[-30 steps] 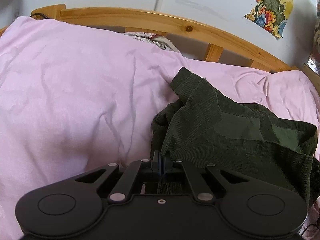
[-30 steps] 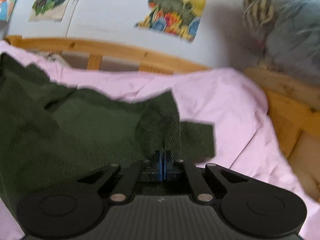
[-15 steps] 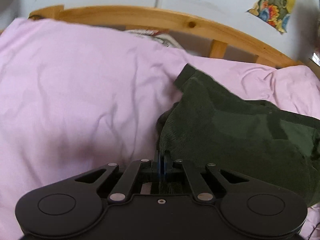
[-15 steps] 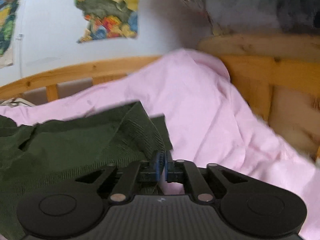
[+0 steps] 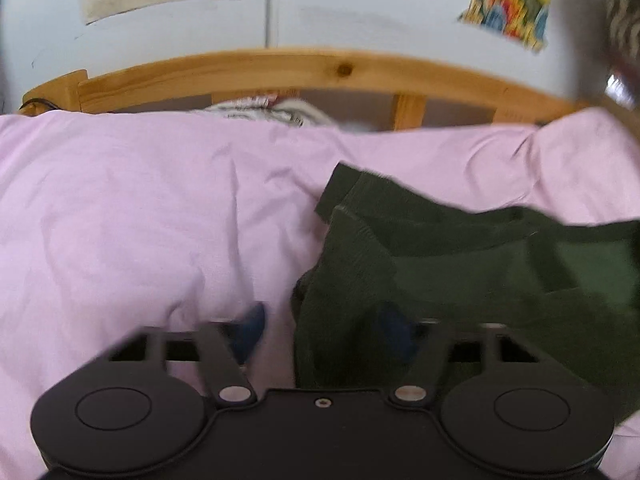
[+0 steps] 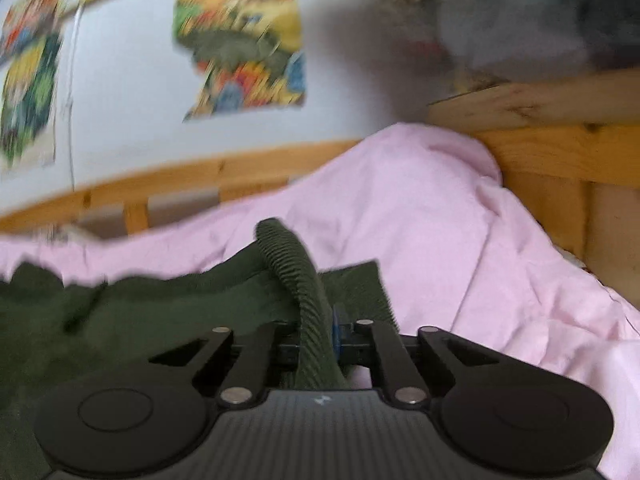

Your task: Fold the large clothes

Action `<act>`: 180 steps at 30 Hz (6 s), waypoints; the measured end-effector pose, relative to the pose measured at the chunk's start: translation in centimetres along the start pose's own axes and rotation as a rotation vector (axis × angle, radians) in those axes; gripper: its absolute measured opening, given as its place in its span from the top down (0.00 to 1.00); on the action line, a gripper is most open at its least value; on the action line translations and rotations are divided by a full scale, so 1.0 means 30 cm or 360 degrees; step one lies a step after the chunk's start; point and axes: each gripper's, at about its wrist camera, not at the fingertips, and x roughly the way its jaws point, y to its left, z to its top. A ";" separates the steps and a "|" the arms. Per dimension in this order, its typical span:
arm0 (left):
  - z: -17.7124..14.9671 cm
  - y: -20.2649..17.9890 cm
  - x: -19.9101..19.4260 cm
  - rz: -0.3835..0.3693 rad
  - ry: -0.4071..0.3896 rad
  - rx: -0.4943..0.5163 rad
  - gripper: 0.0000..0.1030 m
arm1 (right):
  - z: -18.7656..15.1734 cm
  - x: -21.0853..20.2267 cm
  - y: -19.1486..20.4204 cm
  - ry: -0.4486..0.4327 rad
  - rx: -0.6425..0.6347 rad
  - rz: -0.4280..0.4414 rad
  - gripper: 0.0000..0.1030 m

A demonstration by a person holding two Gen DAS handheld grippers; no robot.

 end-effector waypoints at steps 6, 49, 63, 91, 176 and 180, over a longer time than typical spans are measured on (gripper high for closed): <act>0.008 0.001 -0.036 0.0077 -0.0308 -0.0158 0.97 | 0.054 -0.058 -0.025 -0.0158 -0.0039 -0.0097 0.95; -0.405 0.171 -0.128 0.0244 0.0037 -0.0497 1.00 | -0.042 -0.199 -0.069 0.0469 0.0198 -0.0190 0.95; -0.463 0.107 -0.189 -0.0429 -0.0005 -0.0849 0.06 | -0.024 -0.269 0.170 -0.0105 -0.0304 -0.0194 0.00; -0.441 0.005 -0.021 -0.0400 0.0076 -0.0946 0.01 | -0.051 -0.035 0.474 0.0401 -0.0383 0.0275 0.00; -0.106 -0.703 -0.269 -0.0661 -0.0302 0.0422 0.85 | 0.094 -0.131 0.001 0.0207 0.0728 0.0940 0.00; -0.200 -0.769 -0.244 -0.0716 -0.0230 0.0505 0.85 | 0.024 -0.021 -0.027 0.0462 0.1115 0.1225 0.00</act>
